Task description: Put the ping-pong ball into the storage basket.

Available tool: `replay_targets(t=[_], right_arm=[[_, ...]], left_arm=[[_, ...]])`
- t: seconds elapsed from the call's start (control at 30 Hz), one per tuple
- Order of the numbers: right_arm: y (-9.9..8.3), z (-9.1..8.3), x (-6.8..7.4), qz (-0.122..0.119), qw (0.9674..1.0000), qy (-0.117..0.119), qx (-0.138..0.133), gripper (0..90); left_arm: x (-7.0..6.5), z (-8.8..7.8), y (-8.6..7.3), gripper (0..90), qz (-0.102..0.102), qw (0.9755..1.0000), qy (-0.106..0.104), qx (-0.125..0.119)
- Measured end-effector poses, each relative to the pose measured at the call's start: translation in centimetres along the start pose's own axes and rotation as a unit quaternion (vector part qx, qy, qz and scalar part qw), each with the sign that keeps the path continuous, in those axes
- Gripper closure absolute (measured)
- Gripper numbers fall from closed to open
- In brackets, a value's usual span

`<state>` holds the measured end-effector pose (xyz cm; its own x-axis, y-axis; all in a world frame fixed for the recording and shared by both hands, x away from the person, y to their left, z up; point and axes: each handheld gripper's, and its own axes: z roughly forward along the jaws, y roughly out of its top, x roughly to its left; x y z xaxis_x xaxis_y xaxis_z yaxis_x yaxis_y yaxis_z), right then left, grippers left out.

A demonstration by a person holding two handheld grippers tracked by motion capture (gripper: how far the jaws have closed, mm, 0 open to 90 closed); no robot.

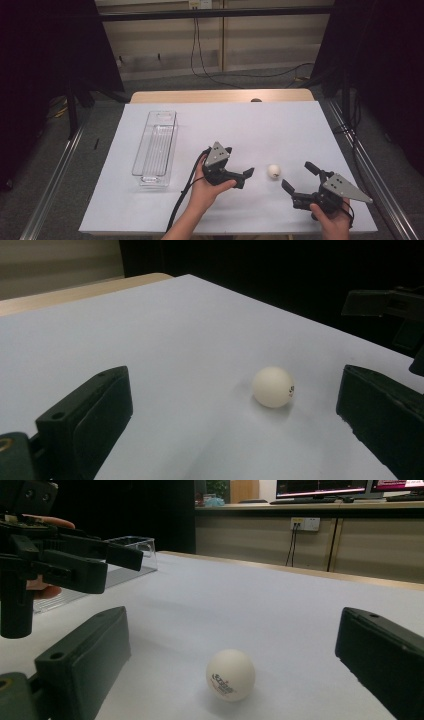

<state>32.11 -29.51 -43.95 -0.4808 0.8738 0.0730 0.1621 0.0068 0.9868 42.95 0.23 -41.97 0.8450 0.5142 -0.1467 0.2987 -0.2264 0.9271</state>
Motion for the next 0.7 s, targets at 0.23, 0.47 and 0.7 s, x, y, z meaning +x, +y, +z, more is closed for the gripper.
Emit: replay_targets(t=[0.23, 0.47, 0.7], right_arm=[[0.0, 0.0, 0.0, 0.003, 1.0, -0.001, -0.002, 0.8], [0.0, 0.0, -0.1, 0.0, 1.0, 0.0, -0.001, 0.8], [0.0, 0.0, -0.1, -0.002, 1.0, -0.001, -0.002, 0.8]], left_arm=[[0.2, 0.5, 0.1, 1.8, 0.004, 0.9999, 0.007, 0.01], [-0.1, 1.1, 0.3, 1.9, 0.01, 0.9998, 0.008, 0.013], [-0.2, 1.6, 0.3, 2.0, 0.011, 0.9999, 0.005, 0.012]])
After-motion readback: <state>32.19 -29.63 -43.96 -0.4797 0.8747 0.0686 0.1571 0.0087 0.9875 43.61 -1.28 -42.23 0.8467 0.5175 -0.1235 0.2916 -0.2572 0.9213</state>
